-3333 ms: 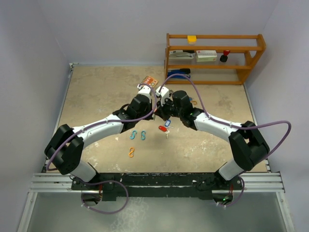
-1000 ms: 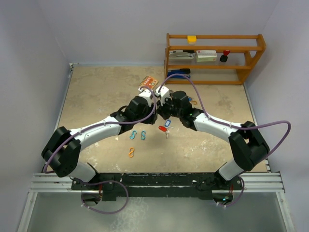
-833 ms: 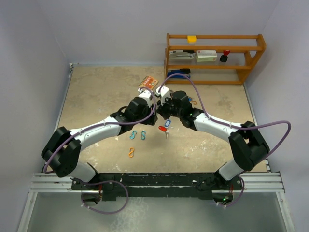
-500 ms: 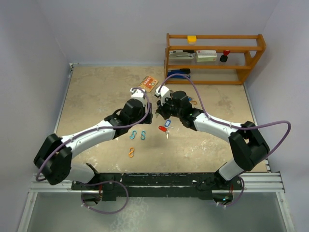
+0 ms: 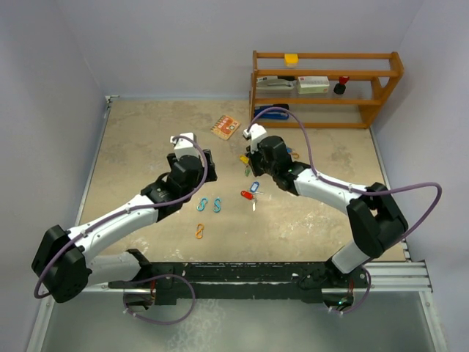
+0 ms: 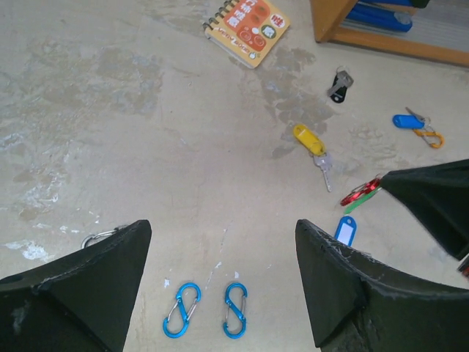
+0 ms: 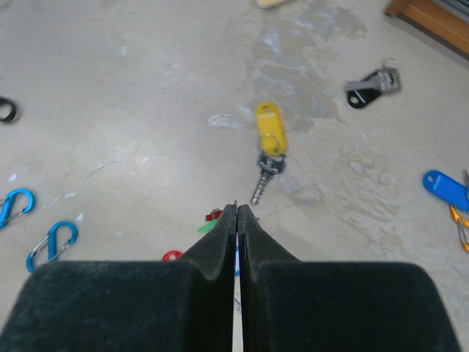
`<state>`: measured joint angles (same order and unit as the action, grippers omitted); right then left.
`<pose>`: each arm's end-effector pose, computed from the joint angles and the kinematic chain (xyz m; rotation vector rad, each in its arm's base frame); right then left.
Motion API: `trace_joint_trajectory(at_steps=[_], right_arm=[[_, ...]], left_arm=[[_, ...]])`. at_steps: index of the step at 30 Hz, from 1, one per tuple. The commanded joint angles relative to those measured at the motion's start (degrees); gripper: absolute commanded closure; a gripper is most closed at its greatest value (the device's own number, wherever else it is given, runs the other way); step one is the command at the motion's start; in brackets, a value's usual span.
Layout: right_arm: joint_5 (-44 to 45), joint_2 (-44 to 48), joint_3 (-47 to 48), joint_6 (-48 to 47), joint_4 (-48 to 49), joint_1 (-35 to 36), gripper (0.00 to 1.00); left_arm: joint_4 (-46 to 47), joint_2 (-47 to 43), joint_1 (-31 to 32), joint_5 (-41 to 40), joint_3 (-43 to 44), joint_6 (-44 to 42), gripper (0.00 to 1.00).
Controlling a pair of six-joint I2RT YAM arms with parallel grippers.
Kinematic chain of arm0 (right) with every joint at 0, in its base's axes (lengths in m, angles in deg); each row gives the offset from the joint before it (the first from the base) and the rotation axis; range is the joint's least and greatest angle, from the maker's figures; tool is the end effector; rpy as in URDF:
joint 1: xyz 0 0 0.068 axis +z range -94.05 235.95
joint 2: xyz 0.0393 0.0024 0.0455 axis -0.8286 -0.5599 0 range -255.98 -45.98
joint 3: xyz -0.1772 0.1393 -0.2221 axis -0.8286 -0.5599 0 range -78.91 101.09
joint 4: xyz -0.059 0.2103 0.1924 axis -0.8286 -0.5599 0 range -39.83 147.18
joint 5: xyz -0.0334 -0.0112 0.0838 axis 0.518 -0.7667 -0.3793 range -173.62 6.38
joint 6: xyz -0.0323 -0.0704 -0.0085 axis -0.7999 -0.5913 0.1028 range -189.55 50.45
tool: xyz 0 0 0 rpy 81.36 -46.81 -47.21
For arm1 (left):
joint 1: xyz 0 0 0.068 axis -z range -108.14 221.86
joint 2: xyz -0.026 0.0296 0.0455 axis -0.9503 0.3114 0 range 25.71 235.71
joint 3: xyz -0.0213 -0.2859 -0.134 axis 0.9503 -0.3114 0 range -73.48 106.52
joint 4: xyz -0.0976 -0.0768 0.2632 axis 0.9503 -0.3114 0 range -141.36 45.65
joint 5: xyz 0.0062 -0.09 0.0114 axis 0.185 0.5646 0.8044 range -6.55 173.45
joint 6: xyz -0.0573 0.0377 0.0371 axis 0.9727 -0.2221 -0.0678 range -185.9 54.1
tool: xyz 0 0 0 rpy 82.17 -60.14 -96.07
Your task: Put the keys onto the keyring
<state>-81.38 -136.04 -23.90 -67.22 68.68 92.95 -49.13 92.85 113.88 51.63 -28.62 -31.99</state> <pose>0.3289 0.2446 0.2566 -0.5726 1.9206 0.4048 0.2426 -0.1712 0.2895 -0.2015 1.9691 -0.2961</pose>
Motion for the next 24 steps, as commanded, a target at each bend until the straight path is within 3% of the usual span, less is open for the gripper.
trace_joint_trajectory(at_steps=[1,10,24], right_arm=[[7.1,-0.7,3.3,6.8,-2.9,-3.5,1.0],[6.0,0.2,1.2,12.6,-3.7,-11.3,1.0],[5.1,-2.0,0.4,15.8,-5.1,-16.2,1.0]], left_arm=[[1.0,0.5,-0.3,-1.7,-1.0,1.2,0.23],[1.3,0.4,-0.6,-2.1,-1.3,1.0,0.23],[1.5,0.0,-1.0,-2.4,-1.9,1.2,0.23]])
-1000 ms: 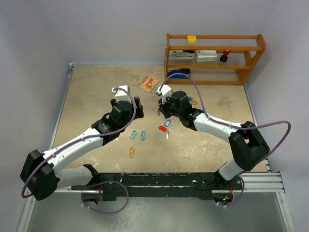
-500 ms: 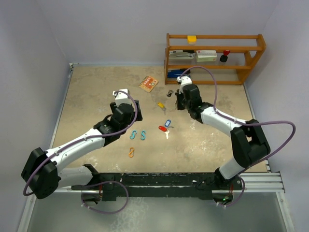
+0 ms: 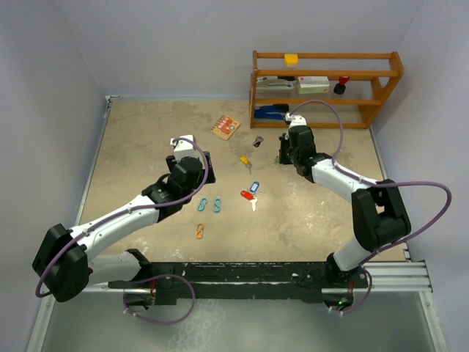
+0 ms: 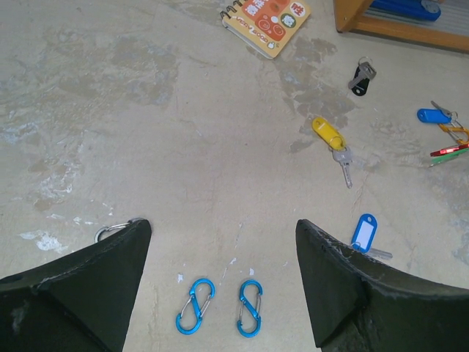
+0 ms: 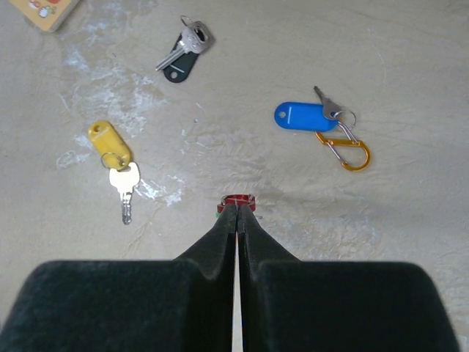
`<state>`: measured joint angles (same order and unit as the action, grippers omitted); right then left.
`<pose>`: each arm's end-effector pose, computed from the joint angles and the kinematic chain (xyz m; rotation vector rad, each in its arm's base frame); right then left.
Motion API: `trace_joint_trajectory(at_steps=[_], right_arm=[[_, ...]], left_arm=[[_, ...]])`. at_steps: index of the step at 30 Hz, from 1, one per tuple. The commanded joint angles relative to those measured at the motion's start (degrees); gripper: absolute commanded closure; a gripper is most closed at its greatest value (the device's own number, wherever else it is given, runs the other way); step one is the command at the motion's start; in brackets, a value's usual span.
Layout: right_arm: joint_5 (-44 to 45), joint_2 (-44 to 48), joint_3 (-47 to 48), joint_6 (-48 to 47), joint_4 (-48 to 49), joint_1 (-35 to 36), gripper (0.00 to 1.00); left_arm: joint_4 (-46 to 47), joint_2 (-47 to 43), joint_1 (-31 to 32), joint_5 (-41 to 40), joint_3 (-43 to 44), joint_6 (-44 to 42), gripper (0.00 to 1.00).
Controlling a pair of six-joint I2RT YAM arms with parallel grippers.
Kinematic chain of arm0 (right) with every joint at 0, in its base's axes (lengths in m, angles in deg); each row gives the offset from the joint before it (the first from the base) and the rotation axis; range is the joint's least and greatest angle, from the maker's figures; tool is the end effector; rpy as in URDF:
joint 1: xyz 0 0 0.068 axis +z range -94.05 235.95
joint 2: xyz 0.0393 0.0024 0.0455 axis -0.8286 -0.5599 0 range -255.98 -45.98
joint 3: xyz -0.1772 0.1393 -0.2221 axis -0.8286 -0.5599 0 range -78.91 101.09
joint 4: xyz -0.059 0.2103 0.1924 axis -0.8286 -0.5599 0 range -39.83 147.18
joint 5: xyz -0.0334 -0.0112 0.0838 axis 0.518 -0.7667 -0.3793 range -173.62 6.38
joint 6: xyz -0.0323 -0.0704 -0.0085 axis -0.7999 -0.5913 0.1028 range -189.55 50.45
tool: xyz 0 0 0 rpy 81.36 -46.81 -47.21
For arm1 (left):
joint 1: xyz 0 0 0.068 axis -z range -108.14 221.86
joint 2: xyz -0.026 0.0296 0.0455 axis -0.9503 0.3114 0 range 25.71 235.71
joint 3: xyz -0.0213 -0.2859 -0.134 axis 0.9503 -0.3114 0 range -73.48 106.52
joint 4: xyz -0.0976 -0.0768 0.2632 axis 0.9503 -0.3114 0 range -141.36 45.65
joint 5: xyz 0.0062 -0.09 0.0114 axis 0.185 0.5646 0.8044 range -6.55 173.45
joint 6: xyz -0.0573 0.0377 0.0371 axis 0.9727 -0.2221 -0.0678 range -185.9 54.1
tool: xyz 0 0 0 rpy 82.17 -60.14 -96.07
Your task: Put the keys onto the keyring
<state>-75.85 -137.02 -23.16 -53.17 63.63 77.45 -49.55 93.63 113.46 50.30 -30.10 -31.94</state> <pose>0.3834 0.1413 0.2441 -0.0095 2.0797 0.2651 0.2433 -0.1672 0.2752 -0.2092 1.9960 -0.2380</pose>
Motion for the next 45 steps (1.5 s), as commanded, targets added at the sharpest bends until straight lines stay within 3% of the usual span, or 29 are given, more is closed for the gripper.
trace_joint_trajectory(at_steps=[1,12,14,18,23,27,37,45], right_arm=[[-0.4,-1.3,-0.2,1.8,-0.4,-0.9,1.0],[0.9,-2.9,0.0,5.1,-3.6,-2.9,0.99],[2.3,-2.6,0.1,6.1,-4.9,-3.1,0.88],[6.4,-1.4,-0.3,8.2,-7.0,-3.6,0.54],[9.2,1.8,-2.0,9.1,-6.3,-3.7,0.43],[9.7,3.9,-2.4,6.4,-4.7,-3.6,0.39],[-1.5,8.7,-6.3,0.5,2.6,-2.4,0.37],[-1.5,9.1,-6.0,0.4,3.0,1.5,0.37]], left_arm=[[2.0,-0.9,-0.7,-1.1,-0.6,1.3,0.23],[2.0,-1.6,-0.9,-1.1,-1.6,1.6,0.23],[1.9,-1.8,-0.9,-1.1,-1.6,1.7,0.23],[1.9,-1.9,-1.0,-1.2,-1.8,1.7,0.23],[2.0,-2.0,-1.1,-1.4,-2.0,2.0,0.22],[2.0,-1.1,-1.2,-1.9,-1.9,2.5,0.21],[1.2,4.9,-5.7,0.4,-1.5,6.6,0.18],[-1.2,5.9,-5.8,1.0,-1.6,7.4,0.18]])
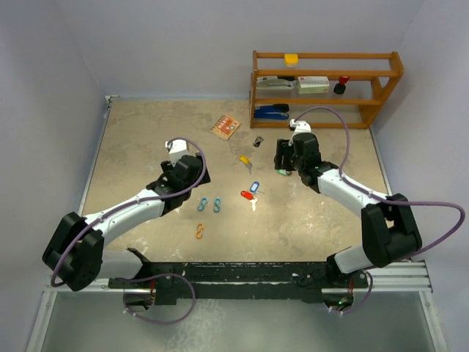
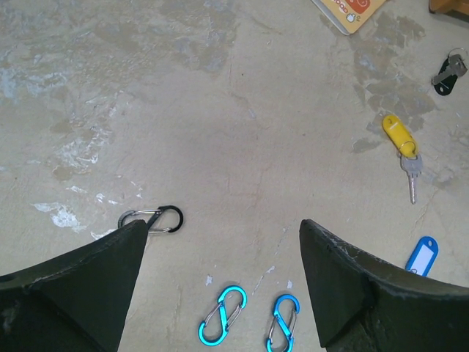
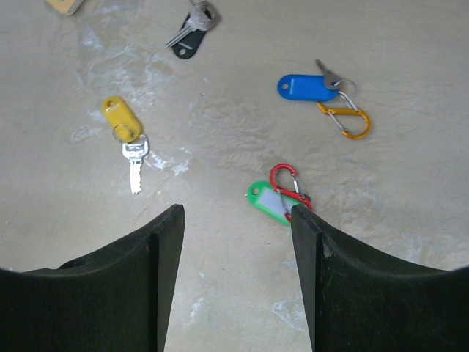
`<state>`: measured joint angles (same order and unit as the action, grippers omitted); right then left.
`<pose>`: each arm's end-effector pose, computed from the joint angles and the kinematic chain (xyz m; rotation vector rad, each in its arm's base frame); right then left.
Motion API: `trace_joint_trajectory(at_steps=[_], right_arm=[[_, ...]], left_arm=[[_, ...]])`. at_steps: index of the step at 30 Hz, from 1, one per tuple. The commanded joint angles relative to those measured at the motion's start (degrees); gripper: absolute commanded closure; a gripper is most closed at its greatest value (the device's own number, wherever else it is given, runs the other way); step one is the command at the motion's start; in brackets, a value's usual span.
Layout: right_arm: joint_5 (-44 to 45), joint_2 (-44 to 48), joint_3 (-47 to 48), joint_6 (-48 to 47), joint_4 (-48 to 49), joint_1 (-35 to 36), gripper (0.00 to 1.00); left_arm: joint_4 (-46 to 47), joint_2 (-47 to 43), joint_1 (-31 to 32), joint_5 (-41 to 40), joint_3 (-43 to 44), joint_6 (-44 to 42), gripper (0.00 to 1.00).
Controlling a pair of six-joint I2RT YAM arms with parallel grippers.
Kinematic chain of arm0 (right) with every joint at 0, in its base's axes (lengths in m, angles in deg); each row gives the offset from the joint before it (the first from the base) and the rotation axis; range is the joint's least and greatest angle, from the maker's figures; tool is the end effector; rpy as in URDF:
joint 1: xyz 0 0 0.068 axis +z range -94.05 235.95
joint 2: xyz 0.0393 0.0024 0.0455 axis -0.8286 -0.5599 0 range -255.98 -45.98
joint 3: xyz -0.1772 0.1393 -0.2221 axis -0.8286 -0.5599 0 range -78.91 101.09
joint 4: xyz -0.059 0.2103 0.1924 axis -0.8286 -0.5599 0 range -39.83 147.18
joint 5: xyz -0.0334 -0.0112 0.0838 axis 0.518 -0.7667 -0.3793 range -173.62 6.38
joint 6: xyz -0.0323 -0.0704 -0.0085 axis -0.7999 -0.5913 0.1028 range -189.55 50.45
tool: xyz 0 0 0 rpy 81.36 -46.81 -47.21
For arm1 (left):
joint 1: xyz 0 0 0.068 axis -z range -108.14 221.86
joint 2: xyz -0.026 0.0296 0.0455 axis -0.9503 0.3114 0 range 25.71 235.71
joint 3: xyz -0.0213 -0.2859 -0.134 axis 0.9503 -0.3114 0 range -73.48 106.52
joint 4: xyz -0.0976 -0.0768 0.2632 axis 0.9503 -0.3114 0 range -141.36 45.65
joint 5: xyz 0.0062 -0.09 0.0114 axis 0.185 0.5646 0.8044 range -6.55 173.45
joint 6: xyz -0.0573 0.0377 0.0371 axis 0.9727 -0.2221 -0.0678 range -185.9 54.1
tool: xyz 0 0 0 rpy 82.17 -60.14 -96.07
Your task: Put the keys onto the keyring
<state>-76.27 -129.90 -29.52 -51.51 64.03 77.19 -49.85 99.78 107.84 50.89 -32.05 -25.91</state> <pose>0.3507 0.1272 0.2484 0.0225 2.0623 0.2942 0.2660 -0.1488 0.2316 -0.3716 2.0887 -0.1452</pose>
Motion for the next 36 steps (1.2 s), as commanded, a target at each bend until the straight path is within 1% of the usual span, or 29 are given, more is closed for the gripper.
trace_joint_trajectory(at_steps=[1,4,9,10,13,16,20,26,31,36], right_arm=[[-1.2,1.8,0.4,-1.3,2.7,2.2,0.38],[-1.1,1.1,1.0,-1.3,2.7,3.6,0.38],[-0.8,0.1,2.0,-1.4,2.4,5.0,0.37],[-0.8,0.0,2.0,-1.4,2.4,5.1,0.38],[-0.8,-0.2,2.0,-1.3,2.4,5.3,0.37],[-0.9,-0.7,2.0,-1.2,2.4,5.7,0.38],[-1.1,-0.9,2.0,-1.3,2.4,6.0,0.38],[-1.3,-0.5,2.0,-1.4,2.4,6.0,0.37],[-0.7,0.5,1.9,-1.6,2.6,6.0,0.37],[-0.3,1.0,1.7,-1.8,2.6,6.0,0.38]], left_arm=[[-1.6,-0.4,-0.2,0.2,-0.1,1.6,0.18],[-2.6,-1.0,-0.2,0.6,-1.9,2.9,0.19],[-4.0,-2.4,0.3,5.6,-4.2,4.3,0.19],[-5.0,-2.8,1.3,5.2,-4.4,4.7,0.19],[-9.7,-4.2,6.6,0.7,-4.5,7.5,0.18],[-13.0,-4.7,12.4,-1.2,-5.0,11.6,0.18],[-16.3,-5.4,17.3,-2.9,-6.6,16.9,0.19],[-21.7,-7.0,24.7,-7.8,-8.7,26.2,0.22],[-25.0,-4.0,31.4,-11.3,-7.9,32.6,0.25],[-25.8,1.9,35.3,-13.4,-6.3,35.9,0.26]])
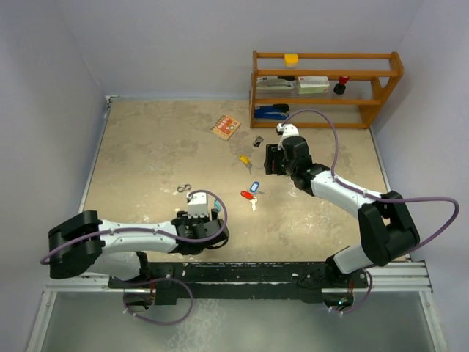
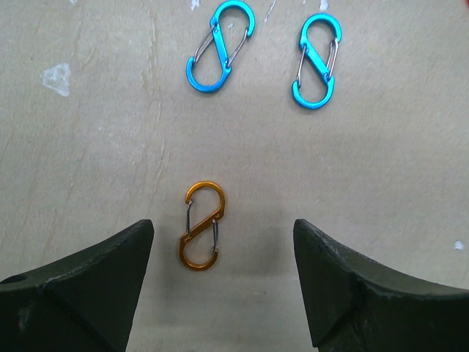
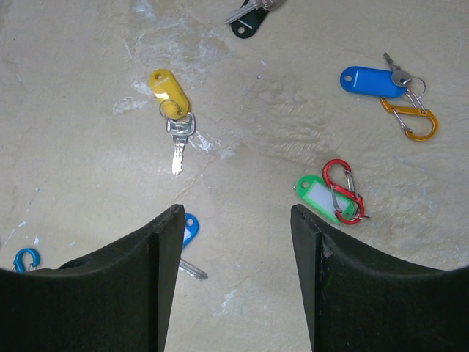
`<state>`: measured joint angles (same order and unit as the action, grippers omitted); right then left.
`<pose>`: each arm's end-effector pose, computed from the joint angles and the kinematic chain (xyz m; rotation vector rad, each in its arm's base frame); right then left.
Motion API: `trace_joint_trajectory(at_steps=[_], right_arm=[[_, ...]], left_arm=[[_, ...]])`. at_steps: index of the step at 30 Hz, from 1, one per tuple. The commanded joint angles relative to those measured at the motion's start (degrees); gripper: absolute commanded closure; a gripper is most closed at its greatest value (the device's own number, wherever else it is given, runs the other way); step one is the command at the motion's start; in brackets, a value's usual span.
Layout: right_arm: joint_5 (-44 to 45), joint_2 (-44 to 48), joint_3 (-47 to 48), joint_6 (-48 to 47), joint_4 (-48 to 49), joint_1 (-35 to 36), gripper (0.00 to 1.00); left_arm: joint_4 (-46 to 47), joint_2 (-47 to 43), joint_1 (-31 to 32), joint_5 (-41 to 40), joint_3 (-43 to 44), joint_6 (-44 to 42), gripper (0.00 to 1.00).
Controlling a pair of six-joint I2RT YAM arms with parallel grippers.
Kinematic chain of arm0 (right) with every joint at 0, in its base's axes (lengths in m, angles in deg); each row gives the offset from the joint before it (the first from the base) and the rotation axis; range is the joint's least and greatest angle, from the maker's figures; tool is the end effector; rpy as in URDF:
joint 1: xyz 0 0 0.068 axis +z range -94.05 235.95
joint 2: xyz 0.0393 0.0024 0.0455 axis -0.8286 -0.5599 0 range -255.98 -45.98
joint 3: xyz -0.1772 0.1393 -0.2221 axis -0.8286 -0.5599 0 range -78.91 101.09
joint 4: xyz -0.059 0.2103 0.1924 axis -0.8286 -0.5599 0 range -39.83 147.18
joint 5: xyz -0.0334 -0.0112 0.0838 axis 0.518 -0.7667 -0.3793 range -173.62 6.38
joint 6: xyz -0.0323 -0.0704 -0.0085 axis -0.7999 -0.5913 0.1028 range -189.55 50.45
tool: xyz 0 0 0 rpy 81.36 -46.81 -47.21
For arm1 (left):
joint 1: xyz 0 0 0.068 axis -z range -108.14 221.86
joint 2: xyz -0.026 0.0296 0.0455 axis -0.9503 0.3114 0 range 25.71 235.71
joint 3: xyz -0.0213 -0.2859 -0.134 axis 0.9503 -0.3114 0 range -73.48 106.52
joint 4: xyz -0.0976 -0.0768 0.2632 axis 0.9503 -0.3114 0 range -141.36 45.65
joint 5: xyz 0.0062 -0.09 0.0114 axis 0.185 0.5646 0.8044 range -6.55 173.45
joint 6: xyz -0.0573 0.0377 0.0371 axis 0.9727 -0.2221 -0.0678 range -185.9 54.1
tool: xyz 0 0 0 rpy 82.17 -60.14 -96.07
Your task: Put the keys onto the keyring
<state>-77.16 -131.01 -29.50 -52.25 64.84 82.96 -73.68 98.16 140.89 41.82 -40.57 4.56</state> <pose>0.3390 0.1644 0.2433 -0.1054 2.0725 0.3619 0.1211 -0.1922 0.1629 -0.1950 2.3364 -0.1015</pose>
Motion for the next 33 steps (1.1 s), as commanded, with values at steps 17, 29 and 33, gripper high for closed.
trace_joint_trajectory(at_steps=[17,29,33], right_arm=[[1.2,2.7,1.2,-1.0,2.0,0.2,0.37],[1.5,3.0,1.1,-1.0,1.8,0.2,0.37],[1.7,3.0,1.0,-1.0,1.7,0.2,0.38]], left_arm=[[0.4,1.6,3.2,-4.4,-2.3,7.4,0.42],[2.7,1.3,3.2,-3.0,-4.7,7.1,0.49],[2.8,1.6,3.2,-2.1,-4.8,6.7,0.54]])
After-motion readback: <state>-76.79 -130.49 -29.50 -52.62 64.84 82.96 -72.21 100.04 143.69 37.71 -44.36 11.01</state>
